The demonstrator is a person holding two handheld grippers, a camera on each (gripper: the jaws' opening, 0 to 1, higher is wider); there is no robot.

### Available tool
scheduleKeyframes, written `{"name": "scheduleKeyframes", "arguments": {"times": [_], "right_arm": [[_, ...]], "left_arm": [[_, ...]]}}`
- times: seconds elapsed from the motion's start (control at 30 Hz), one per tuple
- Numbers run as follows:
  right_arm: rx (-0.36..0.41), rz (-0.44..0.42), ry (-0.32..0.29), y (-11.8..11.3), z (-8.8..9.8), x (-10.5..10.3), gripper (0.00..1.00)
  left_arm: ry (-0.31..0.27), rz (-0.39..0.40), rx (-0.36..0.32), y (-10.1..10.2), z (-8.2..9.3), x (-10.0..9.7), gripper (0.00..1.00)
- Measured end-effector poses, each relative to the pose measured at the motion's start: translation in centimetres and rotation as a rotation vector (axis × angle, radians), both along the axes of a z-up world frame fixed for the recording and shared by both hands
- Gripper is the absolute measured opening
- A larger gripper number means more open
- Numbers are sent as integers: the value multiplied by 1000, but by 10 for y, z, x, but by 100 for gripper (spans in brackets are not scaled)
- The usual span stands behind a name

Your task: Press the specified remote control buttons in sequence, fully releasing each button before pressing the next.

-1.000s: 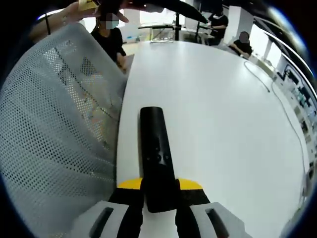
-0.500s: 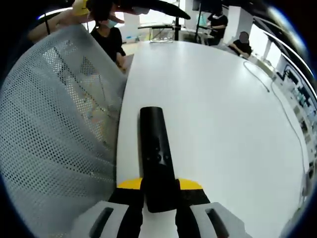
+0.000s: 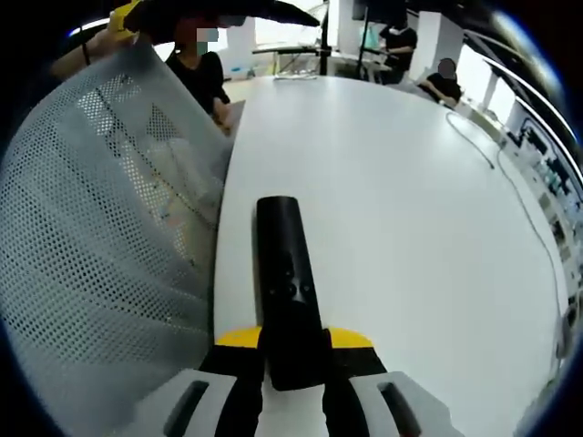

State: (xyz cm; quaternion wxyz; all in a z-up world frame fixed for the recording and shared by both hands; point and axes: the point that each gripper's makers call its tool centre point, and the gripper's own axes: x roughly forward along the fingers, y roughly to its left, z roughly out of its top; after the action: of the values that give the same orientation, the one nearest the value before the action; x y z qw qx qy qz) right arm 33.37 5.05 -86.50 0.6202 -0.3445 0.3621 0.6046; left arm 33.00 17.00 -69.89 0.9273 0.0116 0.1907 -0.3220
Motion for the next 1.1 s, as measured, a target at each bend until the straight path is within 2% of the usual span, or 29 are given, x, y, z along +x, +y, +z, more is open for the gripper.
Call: {"name": "scheduleKeyframes", "arguments": {"times": [0.17, 0.23, 0.33, 0.43, 0.53, 0.77, 1.1], "right_arm": [[0, -6, -2, 0, 0, 0, 22], [-1, -7, -2, 0, 0, 0, 22], [-20, -30, 17, 1, 0, 1, 22], [-35, 18, 1, 1, 0, 3, 21], [-25, 16, 18, 1, 0, 7, 21], [-29, 20, 12, 3, 0, 16, 21], [-28, 11, 33, 4, 0, 36, 21]], "left_arm": [[-33, 40, 41, 8, 1, 8, 96], [-66, 64, 26, 11, 7, 10, 97], [-65, 93, -4, 16, 11, 12, 97], [-86, 109, -31, 20, 15, 14, 96], [-77, 113, -41, 21, 14, 14, 96], [-81, 110, -47, 21, 15, 15, 94], [-65, 106, -31, 21, 11, 14, 93]]}}
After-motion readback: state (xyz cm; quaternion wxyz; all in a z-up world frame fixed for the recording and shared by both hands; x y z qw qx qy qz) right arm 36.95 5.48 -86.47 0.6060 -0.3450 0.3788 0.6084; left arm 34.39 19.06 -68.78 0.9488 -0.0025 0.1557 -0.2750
